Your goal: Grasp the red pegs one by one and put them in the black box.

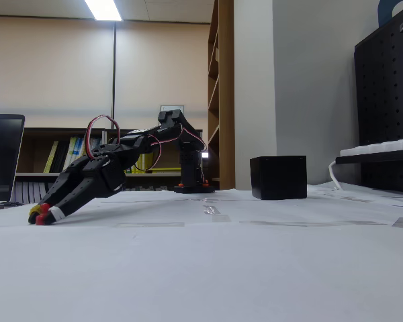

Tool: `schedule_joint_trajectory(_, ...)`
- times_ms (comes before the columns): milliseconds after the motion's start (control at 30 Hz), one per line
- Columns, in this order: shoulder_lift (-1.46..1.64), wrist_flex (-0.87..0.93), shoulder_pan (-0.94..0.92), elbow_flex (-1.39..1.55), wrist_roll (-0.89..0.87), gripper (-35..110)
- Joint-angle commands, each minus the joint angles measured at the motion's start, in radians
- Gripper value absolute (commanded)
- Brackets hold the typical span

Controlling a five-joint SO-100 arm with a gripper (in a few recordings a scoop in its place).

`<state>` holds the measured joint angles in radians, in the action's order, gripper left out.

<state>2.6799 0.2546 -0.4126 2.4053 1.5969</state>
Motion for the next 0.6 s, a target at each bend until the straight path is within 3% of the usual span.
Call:
schedule_joint_trajectory(0, 0.003, 0.061, -0.020, 0.008, 0.021, 0)
schedule_joint_trajectory(100, -0.067, 0.230, -0.018, 0.006, 0.029, 0)
schedule_joint_trajectory(333, -0.607, 0.897, 0.094, -0.225, 0.103, 0)
schedule_joint_trajectory(567, -1.200, 1.146, 0.420, -0.538, 0.296, 0)
